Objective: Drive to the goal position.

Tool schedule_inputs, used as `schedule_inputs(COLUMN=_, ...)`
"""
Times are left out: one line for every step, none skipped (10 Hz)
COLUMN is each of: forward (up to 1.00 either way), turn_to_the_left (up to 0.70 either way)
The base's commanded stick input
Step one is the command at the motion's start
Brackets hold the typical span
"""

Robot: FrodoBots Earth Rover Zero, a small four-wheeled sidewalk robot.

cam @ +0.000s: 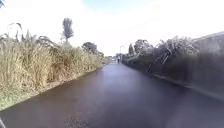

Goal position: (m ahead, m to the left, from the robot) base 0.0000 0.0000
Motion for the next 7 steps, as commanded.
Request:
schedule_inputs(forward=0.06, turn_to_the_left=0.0)
schedule_inputs(forward=0.06, turn_to_the_left=0.0)
schedule_inputs(forward=0.06, turn_to_the_left=0.0)
schedule_inputs(forward=0.06, turn_to_the_left=0.0)
schedule_inputs(forward=0.06, turn_to_the_left=0.0)
schedule_inputs(forward=0.06, turn_to_the_left=0.0)
schedule_inputs(forward=0.06, turn_to_the_left=0.0)
